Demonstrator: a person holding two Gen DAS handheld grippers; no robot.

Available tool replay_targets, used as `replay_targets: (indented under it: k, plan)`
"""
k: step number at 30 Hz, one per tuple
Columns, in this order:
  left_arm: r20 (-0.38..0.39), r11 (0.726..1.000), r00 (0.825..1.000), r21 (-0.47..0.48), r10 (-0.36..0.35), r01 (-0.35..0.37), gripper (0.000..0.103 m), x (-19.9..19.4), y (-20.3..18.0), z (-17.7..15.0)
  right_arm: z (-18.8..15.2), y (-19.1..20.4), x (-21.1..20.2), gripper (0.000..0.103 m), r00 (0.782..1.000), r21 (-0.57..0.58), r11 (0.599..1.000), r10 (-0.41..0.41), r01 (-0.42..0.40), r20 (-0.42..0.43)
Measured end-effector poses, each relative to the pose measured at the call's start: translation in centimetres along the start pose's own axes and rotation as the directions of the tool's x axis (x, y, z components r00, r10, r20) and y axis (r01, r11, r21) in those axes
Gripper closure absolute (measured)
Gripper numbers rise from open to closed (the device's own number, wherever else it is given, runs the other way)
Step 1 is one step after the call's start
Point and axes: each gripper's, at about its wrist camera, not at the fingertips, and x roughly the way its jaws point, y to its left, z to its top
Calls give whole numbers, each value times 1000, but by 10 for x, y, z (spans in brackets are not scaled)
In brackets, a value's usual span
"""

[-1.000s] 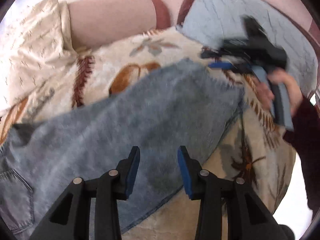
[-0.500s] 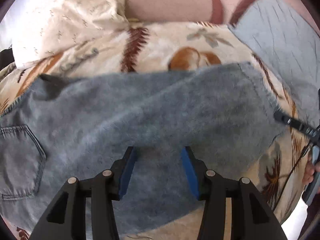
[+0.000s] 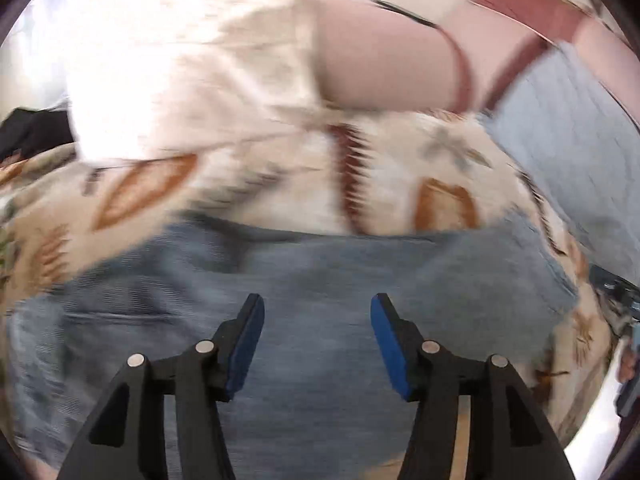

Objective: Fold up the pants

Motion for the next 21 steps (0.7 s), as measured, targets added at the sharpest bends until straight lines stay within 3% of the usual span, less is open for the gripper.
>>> replay_targets:
  k: [2, 4, 7, 9, 13, 16, 18, 21]
  plan:
    - [-2, 997, 998, -47, 58, -58, 45, -9, 41, -3, 8, 21, -6, 51, 994, -37, 995, 96, -94, 47]
    - [-18, 993, 998, -95, 64, -66, 45, -18, 75, -16, 16, 42, 0, 51, 977, -74, 975, 211, -208, 34]
    - [-18, 984, 996, -150, 90, -92, 45, -30, 118, -46, 28, 92, 26, 51, 928, -122, 920, 371, -372, -33]
    - [-24, 975, 990, -170, 138, -140, 45, -32, 135, -69, 40, 135, 51, 51, 884, -149, 872, 459, -467, -86]
    - [-43, 943, 965, -204, 259, -262, 47, -29, 167, -92, 61, 210, 101, 51, 819, -157, 806, 541, -570, -192]
    - [-68, 950, 971, -200, 231, -240, 48, -19, 175, -100, 72, 265, 150, 51, 783, -150, 780, 557, -608, -276]
    - [-31, 954, 970, -173, 242, -244, 48, -23, 172, -99, 77, 288, 177, 51, 766, -133, 774, 559, -619, -317]
    - [10, 963, 981, -195, 192, -187, 49, -38, 179, -96, 81, 313, 208, 51, 758, -128, 778, 540, -615, -365]
